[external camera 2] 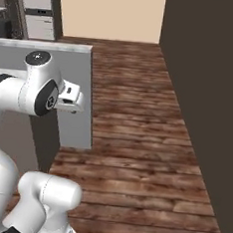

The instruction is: There is a tray on the dining counter. Grab the cup, mug, and pitcher and place them on the tray. The pitcher may be placed next to the tray if it cannot fit the tray.

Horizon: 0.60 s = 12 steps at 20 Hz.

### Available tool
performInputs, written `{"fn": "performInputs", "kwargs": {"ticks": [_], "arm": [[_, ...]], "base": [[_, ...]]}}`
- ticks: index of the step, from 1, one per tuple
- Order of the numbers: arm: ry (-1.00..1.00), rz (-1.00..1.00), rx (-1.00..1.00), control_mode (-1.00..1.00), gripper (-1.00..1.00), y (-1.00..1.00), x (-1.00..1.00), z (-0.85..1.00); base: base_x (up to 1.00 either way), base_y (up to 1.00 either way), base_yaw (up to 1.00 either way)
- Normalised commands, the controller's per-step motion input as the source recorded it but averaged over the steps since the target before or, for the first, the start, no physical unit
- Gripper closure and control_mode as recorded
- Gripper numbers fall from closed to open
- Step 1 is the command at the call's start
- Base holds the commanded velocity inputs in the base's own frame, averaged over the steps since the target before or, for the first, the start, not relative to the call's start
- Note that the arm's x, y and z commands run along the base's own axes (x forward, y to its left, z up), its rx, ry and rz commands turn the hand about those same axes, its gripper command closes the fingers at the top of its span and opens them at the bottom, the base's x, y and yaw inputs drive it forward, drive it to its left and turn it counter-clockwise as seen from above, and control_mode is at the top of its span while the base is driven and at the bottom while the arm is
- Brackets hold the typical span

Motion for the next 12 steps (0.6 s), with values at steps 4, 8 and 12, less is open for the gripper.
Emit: {"fn": "performInputs", "kwargs": {"ticks": [4, 8, 12], "arm": [[0.0, 0.0, 0.0, 1.0, -1.0, 0.0, 0.0, 0.0], [0.0, 0.0, 0.0, 1.0, -1.0, 0.0, 0.0, 0.0], [0.0, 0.0, 0.0, 1.0, -1.0, 0.0, 0.0, 0.0]], "base": [[1.0, -0.58, 0.04], [1.0, -0.65, 0.07], [1.0, -0.79, 0.08]]}}
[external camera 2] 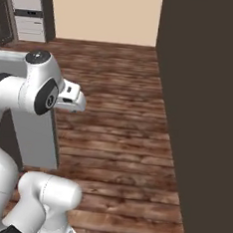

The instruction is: There is a tray on the dining counter. Grab the cup, mug, and pitcher and place them on the tray. The pitcher may be placed next to the tray if it cannot fit the tray.

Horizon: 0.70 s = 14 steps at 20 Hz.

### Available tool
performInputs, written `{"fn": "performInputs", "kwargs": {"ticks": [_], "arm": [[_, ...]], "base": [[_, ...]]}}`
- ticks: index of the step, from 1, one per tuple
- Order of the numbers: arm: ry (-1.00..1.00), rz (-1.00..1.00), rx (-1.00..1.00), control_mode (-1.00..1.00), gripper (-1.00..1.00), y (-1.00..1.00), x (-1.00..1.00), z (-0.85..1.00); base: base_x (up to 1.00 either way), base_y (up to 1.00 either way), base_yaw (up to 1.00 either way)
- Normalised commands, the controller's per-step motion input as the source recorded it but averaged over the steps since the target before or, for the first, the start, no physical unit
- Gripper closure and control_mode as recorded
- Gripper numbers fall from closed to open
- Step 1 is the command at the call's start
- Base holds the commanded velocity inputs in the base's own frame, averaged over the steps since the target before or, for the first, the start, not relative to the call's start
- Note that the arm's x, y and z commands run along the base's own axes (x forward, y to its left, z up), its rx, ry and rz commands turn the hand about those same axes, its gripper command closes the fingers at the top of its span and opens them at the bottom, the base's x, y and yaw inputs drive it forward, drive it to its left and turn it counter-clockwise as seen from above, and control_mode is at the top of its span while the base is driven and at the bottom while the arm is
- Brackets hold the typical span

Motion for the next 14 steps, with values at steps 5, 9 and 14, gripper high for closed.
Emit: {"fn": "performInputs", "kwargs": {"ticks": [5, 9, 14], "arm": [[0.0, 0.0, 0.0, 1.0, -1.0, 0.0, 0.0, 0.0], [0.0, 0.0, 0.0, 1.0, -1.0, 0.0, 0.0, 0.0], [0.0, 0.0, 0.0, 1.0, -1.0, 0.0, 0.0, 0.0]], "base": [[1.0, -0.84, 0.1], [1.0, -0.73, 0.11], [1.0, -0.45, 0.16]]}}
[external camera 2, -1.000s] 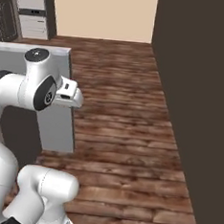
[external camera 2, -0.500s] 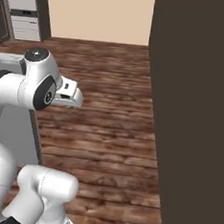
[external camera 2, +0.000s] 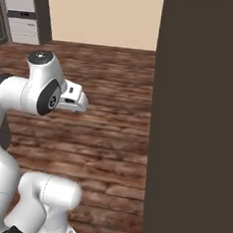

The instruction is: There is a tray on the dining counter. Grab the cup, mug, and pitcher and place them on the tray. The pitcher may be placed next to the tray if it cannot fit the tray.

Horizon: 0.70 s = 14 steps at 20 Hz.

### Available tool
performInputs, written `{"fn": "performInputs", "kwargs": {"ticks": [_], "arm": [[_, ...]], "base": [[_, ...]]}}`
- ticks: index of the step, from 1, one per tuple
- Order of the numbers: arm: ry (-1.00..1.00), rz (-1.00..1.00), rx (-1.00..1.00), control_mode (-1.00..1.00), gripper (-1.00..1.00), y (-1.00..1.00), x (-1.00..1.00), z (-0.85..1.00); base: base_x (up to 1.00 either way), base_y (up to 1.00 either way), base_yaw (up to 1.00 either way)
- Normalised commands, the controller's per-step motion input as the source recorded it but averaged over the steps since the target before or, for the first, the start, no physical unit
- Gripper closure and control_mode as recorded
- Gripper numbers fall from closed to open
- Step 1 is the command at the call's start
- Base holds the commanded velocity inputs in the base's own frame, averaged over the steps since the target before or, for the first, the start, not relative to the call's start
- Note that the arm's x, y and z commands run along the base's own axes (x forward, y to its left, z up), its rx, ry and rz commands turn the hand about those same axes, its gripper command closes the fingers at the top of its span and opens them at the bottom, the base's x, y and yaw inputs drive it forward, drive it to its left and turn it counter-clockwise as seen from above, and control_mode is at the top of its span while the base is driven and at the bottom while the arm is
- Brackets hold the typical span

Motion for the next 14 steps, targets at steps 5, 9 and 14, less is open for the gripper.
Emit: {"fn": "performInputs", "kwargs": {"ticks": [5, 9, 14], "arm": [[0.0, 0.0, 0.0, 1.0, -1.0, 0.0, 0.0, 0.0], [0.0, 0.0, 0.0, 1.0, -1.0, 0.0, 0.0, 0.0], [0.0, 0.0, 0.0, 1.0, -1.0, 0.0, 0.0, 0.0]], "base": [[1.0, -0.16, 0.13], [1.0, -0.11, 0.08], [1.0, -0.03, 0.0]]}}
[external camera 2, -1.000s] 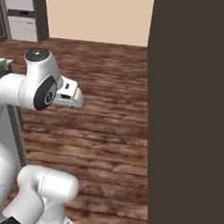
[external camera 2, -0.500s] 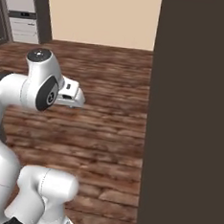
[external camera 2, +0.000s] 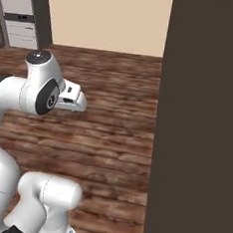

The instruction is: There is a tray on the dining counter. Grab the cup, mug, and pitcher and place them on the tray. The pitcher may be placed next to the tray if it cannot fit the tray.

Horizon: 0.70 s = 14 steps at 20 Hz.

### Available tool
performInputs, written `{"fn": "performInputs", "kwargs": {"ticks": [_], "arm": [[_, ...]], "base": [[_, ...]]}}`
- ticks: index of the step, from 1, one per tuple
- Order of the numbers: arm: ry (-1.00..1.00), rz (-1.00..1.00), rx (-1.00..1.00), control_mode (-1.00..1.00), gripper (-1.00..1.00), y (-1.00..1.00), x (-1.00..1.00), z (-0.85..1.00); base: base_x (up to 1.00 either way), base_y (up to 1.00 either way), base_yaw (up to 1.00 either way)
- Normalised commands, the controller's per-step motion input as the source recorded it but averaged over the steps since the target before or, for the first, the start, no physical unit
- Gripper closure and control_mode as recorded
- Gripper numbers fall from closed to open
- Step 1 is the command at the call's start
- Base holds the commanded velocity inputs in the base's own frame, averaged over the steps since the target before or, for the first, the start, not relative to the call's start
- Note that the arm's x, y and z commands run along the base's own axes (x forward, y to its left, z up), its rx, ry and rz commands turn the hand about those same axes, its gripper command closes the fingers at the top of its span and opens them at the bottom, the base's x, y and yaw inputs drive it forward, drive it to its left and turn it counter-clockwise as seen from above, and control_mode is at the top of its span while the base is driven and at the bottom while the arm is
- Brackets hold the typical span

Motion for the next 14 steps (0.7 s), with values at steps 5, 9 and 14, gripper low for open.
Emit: {"fn": "performInputs", "kwargs": {"ticks": [5, 9, 14], "arm": [[0.0, 0.0, 0.0, 1.0, -1.0, 0.0, 0.0, 0.0], [0.0, 0.0, 0.0, 1.0, -1.0, 0.0, 0.0, 0.0], [0.0, 0.0, 0.0, 1.0, -1.0, 0.0, 0.0, 0.0]], "base": [[1.0, -0.02, 0.0], [1.0, -0.02, 0.0], [1.0, 0.0, 0.0]]}}
